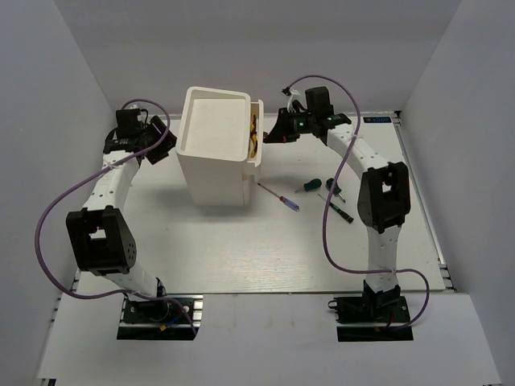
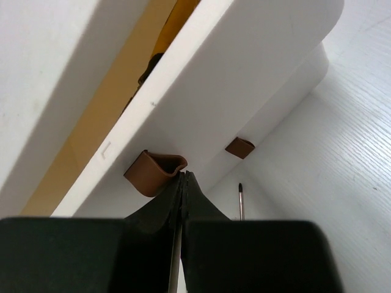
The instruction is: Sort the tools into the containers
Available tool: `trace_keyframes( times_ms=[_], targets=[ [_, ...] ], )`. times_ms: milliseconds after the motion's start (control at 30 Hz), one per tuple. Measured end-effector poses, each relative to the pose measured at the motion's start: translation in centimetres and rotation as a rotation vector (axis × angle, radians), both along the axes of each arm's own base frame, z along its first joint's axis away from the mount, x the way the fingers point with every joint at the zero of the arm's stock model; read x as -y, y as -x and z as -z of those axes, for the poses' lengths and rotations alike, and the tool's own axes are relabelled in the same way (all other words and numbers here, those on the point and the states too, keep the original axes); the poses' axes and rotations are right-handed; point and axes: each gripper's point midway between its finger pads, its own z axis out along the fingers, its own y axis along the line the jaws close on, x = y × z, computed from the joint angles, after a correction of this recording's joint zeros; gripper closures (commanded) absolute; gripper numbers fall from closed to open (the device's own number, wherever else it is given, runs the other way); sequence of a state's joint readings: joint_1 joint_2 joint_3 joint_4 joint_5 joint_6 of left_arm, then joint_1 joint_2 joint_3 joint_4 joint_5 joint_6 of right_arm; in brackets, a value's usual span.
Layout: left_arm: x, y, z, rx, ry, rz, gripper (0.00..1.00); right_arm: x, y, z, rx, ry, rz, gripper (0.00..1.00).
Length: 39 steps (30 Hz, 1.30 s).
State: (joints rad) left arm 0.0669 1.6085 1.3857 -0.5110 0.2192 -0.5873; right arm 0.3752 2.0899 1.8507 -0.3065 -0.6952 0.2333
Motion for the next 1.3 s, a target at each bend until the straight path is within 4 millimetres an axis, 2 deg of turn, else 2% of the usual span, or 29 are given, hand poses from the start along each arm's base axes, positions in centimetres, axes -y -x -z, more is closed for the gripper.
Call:
trace_keyframes(
  times_ms=[400,500,633,667,700,800,1000,1167,1300],
  targets=[
    [0.1,0.5,1.3,-0.023,-0.001,0.018,0.3,-4.6,0.9,-1.5,0.007,-0.105,-0.127,1.0],
    [0.1,0.8,1.9,-0.038,0.0,0.018,0.3,-4.6,0.9,-1.5,-0.001,-0.112,-0.13,1.0],
    [-0.2,1.2,2.3,-0.048,-0.005,0.007,0.24,-4.5,0.9,-1.4,0.002,-0.107,-0.131,1.0],
    [-0.3,1.4,2.3,-0.053,-0.007,0.001,0.23,-4.5,0.9,-1.3,0.014,-0.101,-0.135,0.94],
    [-0.5,1.6,2.2,-0.058,-0.014,-0.008,0.23,-4.4,0.8,-1.2,0.026,-0.09,-0.135,0.75],
    [-0.9,2.2,1.6,-0.053,-0.027,-0.035,0.21,-3.9,1.1,0.0,0.068,-0.046,-0.156,0.49],
    [-1.4,3.1,0.2,-0.026,-0.034,-0.07,0.21,-3.0,2.2,3.1,0.186,0.029,-0.285,0.35],
    [-1.6,3.6,0.6,-0.045,-0.031,-0.079,0.21,-2.4,3.2,6.1,0.277,0.07,-0.386,0.32],
    [-1.8,4.0,1.3,-0.066,-0.029,-0.085,0.21,-2.5,2.9,6.2,0.372,0.062,-0.431,0.32]
  ],
)
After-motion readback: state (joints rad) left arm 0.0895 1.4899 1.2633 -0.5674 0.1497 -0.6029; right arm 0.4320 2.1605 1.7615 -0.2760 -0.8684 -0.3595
